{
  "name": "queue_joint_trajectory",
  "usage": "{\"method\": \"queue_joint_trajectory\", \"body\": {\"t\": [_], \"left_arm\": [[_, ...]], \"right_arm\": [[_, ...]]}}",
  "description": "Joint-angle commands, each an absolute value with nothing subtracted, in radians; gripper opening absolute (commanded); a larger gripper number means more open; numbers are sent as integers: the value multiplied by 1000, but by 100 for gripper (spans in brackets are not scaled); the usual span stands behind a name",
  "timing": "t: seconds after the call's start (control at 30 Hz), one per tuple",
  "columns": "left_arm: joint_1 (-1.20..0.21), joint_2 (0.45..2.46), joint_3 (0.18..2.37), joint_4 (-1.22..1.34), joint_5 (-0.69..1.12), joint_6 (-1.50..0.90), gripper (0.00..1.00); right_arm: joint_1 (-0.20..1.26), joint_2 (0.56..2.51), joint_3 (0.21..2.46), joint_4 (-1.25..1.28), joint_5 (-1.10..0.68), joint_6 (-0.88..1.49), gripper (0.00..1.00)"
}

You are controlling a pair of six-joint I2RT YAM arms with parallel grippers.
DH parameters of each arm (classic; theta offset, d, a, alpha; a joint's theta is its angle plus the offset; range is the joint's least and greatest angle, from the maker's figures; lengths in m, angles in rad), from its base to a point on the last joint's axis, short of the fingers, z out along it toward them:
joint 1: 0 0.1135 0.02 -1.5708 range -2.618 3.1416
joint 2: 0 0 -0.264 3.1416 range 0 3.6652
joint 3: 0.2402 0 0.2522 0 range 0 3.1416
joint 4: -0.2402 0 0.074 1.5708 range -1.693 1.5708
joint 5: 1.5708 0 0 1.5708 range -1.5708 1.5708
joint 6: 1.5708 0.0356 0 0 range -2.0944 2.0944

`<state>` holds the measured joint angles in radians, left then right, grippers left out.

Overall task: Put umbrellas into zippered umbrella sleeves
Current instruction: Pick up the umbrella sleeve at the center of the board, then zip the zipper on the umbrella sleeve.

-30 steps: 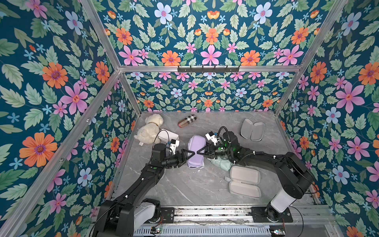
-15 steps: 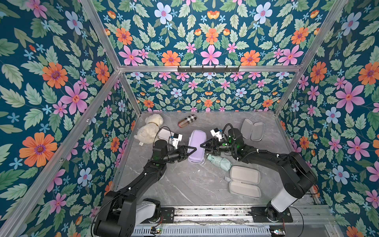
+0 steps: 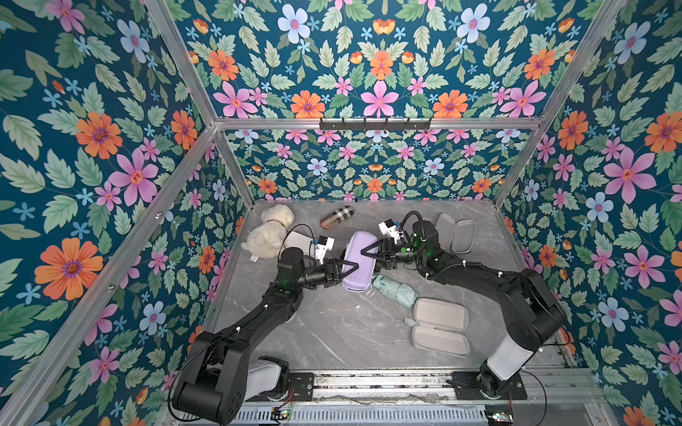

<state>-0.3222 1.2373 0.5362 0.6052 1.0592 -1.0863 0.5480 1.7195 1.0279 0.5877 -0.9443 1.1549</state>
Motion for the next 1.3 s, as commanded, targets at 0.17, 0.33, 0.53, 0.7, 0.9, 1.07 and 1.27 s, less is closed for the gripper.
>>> {"method": "queue_joint_trajectory", "body": {"t": [0.17, 0.33, 0.53, 0.7, 0.9, 1.07, 1.27], "left_arm": [[-325, 1273, 592, 626, 1091, -991, 70], [-325, 1345, 603, 743, 1073, -1069, 63], [-300, 1351, 666, 539, 1076, -924, 28], [-290, 1344, 768, 120, 1026, -606, 20], [-278, 1351, 831, -52, 1018, -453, 11], [-275, 1373, 861, -127, 1046, -391, 7], [-273, 1375, 894, -212, 1053, -315, 5]], "right_arm": [[575, 1738, 1046, 767, -944, 1243, 30], [577, 1754, 1062, 787, -941, 1257, 28], [516, 1727, 1030, 720, -915, 1206, 49], [461, 1596, 1014, 307, -813, 891, 59], [488, 1462, 1029, -109, -443, 494, 59], [584, 1383, 1018, -174, -135, 261, 59], [694, 1306, 895, 16, -12, 48, 54]]}}
